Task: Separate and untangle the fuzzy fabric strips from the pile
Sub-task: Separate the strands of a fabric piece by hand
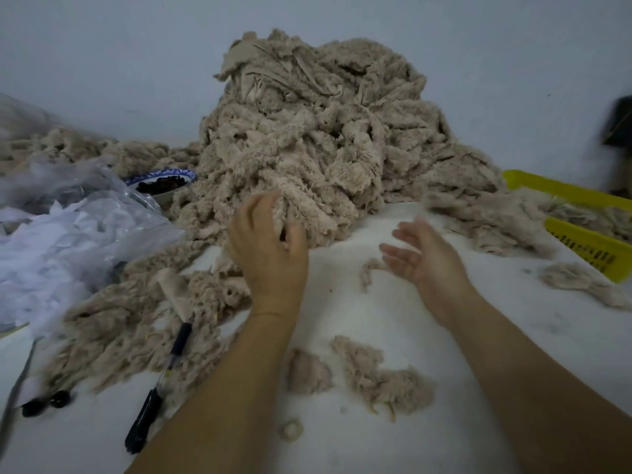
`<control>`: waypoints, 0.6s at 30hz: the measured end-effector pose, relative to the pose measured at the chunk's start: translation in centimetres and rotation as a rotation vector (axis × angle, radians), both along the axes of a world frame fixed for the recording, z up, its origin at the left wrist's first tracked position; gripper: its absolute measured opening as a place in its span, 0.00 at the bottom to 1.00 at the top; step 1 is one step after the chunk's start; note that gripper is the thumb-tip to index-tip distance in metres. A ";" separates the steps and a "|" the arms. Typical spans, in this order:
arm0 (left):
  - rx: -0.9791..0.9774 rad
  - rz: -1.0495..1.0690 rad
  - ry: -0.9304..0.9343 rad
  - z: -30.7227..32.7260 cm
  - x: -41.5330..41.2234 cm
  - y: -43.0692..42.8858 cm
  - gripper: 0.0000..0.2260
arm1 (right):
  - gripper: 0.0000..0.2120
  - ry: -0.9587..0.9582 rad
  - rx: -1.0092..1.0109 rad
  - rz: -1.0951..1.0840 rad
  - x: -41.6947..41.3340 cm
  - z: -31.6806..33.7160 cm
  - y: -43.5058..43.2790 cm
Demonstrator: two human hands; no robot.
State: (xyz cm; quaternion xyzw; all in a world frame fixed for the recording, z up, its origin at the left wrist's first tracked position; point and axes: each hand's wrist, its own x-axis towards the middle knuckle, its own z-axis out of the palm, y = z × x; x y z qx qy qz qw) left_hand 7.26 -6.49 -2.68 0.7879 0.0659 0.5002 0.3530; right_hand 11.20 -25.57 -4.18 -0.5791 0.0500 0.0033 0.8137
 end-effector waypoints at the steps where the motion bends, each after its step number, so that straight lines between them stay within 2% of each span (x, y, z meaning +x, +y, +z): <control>1: -0.076 0.049 0.107 -0.3 0.3 0.8 0.21 | 0.15 -0.079 -0.275 0.045 -0.2 -0.5 0.7; 3: -0.207 0.109 0.318 -1.3 0.9 2.3 0.25 | 0.14 -0.254 -0.739 0.158 -0.6 -1.4 1.4; 4: -0.259 0.112 0.400 -1.7 1.2 2.8 0.26 | 0.14 -0.309 -0.857 0.205 -0.8 -1.7 1.5; 5: -0.306 0.094 0.459 -2.1 1.4 3.2 0.24 | 0.15 -0.329 -0.884 0.235 -1.0 -1.7 1.4; 8: -0.360 0.026 0.508 -2.5 1.9 3.0 0.15 | 0.15 -0.314 -0.772 0.225 -1.1 -1.4 1.0; 10: -0.319 -0.044 0.416 -2.1 1.7 2.3 0.10 | 0.16 -0.314 -0.749 0.235 -1.1 -1.4 1.0; 13: -0.046 -0.304 0.243 -1.2 0.6 -0.7 0.08 | 0.20 -0.307 -0.626 0.277 -1.4 -1.0 1.5; 15: 0.189 -0.565 0.272 -1.4 -0.1 -3.6 0.09 | 0.24 -0.277 -0.478 0.307 -1.2 -0.6 1.5; 18: 0.326 -0.807 0.384 -2.1 -0.7 -5.7 0.08 | 0.19 -0.200 -0.262 0.307 -0.6 -0.5 0.7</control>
